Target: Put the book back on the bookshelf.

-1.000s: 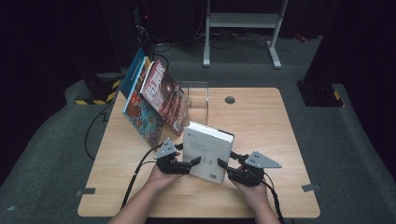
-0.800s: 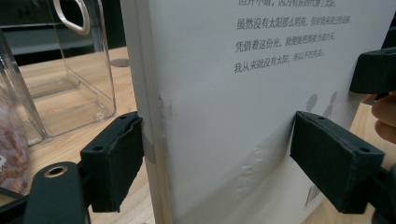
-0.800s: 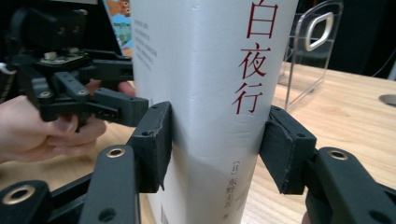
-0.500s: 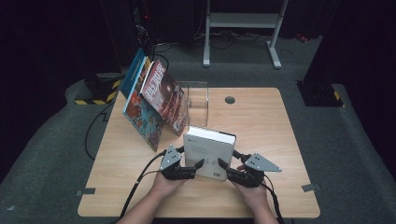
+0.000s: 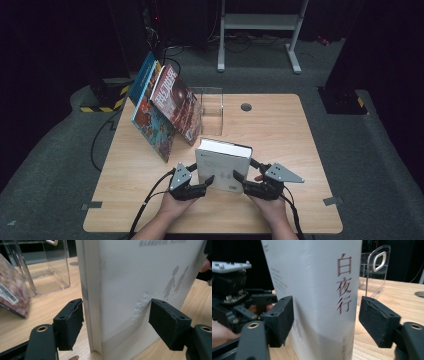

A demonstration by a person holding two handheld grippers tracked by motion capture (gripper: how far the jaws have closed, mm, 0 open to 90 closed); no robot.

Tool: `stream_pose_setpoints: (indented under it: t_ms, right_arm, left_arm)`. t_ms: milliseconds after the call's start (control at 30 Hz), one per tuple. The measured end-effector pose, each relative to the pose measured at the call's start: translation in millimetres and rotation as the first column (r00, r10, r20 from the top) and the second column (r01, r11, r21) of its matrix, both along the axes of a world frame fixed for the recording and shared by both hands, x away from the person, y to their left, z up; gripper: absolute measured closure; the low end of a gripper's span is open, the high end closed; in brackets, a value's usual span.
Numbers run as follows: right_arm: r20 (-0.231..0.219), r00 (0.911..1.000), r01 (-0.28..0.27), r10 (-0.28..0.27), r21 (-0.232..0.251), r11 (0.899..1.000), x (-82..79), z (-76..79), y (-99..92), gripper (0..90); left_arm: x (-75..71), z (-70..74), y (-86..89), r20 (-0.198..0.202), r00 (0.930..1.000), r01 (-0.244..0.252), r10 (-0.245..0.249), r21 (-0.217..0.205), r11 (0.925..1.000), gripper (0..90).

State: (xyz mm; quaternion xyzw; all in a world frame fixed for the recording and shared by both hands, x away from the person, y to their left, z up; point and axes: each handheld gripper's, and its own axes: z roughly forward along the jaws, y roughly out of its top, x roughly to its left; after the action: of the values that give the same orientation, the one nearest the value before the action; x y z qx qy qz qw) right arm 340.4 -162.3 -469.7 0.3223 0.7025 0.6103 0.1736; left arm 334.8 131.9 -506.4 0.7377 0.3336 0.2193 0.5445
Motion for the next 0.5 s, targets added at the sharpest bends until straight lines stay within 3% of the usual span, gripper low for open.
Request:
stream_pose_setpoints:
  t_ms: [100, 167, 267, 333, 467, 500]
  right_arm:
    - [-0.005, 0.9998, -0.019, 0.019, 0.002, 1.0, 3.0, 0.9, 2.4, 25.7]
    - [-0.001, 0.9996, -0.028, 0.028, 0.003, 1.0, 3.2, 1.7, 5.4, 30.7]
    - [0.026, 0.9994, -0.023, 0.023, -0.012, 1.0, 0.4, 1.8, 7.3, 34.7]
    - [0.065, 0.9972, -0.037, 0.039, -0.031, 0.999, -5.9, -0.4, 4.0, 46.6]
    - [0.072, 0.9946, -0.074, 0.075, -0.013, 0.997, -11.8, -2.8, 0.8, 53.3]
    - [0.104, 0.9921, -0.065, 0.07, -0.051, 0.997, -16.8, -2.5, 2.6, 54.1]
  left_arm:
    - [-1.0, -0.3, -0.8, -0.008, 1.0, -0.006, 0.006, -0.007, 1.0, 27.4]
    - [-0.7, -0.5, 0.6, -0.009, 0.9999, -0.013, 0.013, 0.012, 0.9998, 27.2]
    - [0.1, -1.2, 0.5, -0.019, 0.9995, -0.026, 0.026, 0.001, 0.9996, 26.4]
    - [2.5, -1.2, -0.3, -0.017, 0.9989, -0.043, 0.043, -0.013, 0.999, 27.9]
    - [5.6, -1.1, -1.5, -0.013, 0.9987, -0.048, 0.048, -0.013, 0.9987, 28.5]
    - [6.7, -1.4, -5.5, -0.004, 0.9991, -0.043, 0.043, -0.009, 0.999, 28.9]
